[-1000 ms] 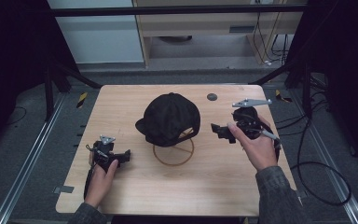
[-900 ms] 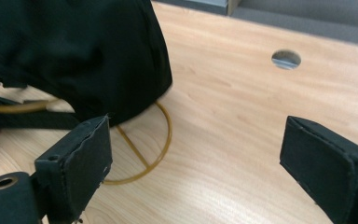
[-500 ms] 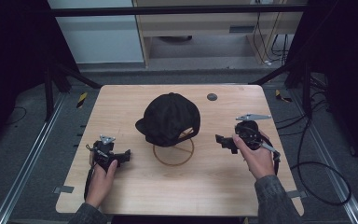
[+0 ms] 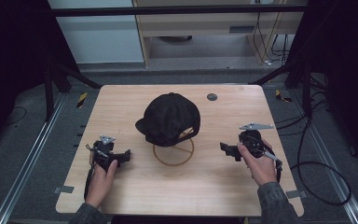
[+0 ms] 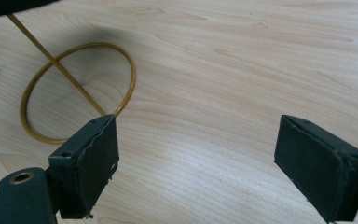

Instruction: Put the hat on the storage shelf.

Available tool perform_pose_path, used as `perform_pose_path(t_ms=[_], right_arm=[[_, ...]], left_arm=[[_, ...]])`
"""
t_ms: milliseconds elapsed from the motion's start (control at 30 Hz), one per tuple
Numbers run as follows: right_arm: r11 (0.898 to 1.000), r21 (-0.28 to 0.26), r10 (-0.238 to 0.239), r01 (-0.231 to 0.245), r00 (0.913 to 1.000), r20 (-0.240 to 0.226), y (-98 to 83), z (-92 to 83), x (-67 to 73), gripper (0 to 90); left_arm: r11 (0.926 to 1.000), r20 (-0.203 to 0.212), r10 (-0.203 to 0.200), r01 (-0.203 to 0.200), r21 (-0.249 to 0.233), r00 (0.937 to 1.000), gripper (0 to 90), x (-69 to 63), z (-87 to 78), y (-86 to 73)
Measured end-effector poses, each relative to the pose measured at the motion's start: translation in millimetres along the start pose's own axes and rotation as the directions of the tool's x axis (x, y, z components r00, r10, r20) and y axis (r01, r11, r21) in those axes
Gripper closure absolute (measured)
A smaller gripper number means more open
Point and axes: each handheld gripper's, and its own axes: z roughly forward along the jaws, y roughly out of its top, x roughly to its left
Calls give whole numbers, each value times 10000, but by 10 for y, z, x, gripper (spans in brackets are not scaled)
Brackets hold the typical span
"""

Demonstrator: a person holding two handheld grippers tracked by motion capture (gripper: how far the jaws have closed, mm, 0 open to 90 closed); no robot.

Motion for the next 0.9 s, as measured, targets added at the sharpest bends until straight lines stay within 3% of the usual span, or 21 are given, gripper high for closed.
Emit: perform_pose_path(t_ms=[300,900], right_arm=[[9999,99,49,-49,10000,-69,-122,64,-19,129],[9961,872,-112,110,9999,23,-503,321,-9,119]], left_arm=[[10000,0,0,0,3,10000,0,0,0,0],[10000,0,0,0,1,10000,0,0,0,0]])
